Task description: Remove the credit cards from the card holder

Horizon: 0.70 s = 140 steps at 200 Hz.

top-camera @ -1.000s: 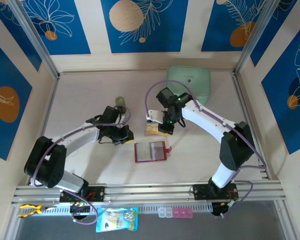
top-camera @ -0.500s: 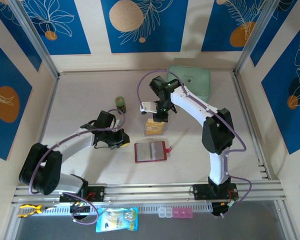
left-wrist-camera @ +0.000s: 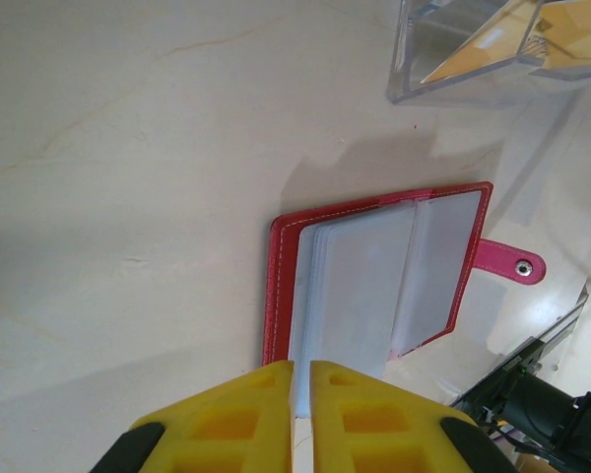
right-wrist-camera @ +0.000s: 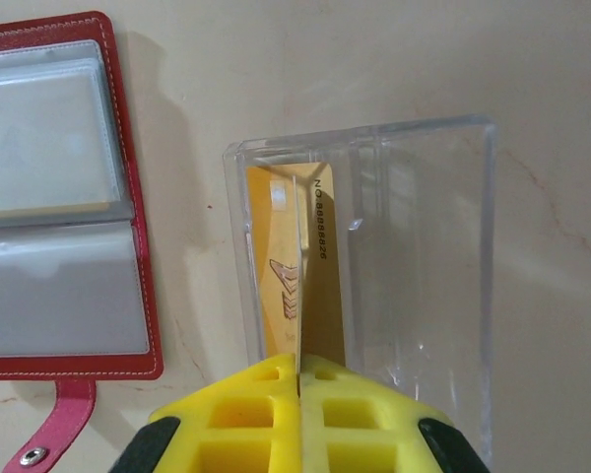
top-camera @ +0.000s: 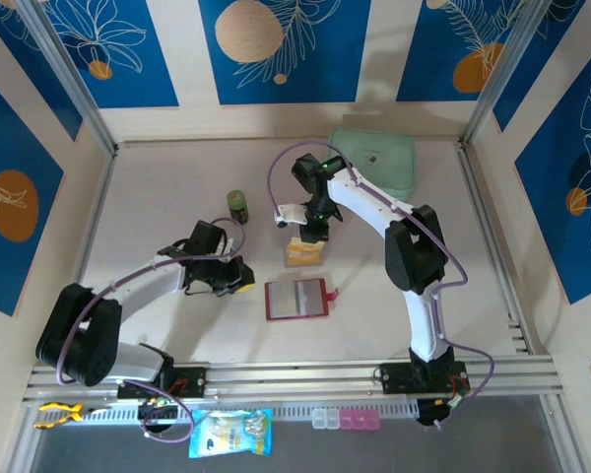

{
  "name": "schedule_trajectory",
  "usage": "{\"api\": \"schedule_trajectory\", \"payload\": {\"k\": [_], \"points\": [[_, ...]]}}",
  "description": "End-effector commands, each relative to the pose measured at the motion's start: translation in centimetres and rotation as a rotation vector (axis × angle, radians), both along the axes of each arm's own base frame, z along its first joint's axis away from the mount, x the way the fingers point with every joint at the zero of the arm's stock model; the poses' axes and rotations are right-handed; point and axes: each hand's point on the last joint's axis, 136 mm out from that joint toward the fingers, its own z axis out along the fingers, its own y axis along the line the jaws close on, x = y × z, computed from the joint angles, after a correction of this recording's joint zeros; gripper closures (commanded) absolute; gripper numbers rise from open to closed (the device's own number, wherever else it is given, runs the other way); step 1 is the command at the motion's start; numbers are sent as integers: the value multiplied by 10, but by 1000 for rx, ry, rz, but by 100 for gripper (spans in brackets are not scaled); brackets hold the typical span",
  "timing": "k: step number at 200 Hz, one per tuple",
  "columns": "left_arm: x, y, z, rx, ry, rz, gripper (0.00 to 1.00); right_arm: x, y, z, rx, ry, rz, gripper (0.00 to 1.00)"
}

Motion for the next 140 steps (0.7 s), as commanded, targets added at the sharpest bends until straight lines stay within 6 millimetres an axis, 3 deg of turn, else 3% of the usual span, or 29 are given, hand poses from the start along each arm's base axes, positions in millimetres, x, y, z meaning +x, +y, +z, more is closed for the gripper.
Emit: {"api": "schedule_trajectory", "payload": {"k": [1,35,96,140], "points": [[0,1,3,-24,3,10,88,-5,6,-2,27,43,9,98],[1,0,5,-31,3,11,88,0,7,-3,27,27,-8,86],[2,-6,7,-52,2,0,88,-1,10,20,91,-18,-59,85],[-1,-16,2,-59,14,-27,89,-7,20,37,191,11,-244,85]]}}
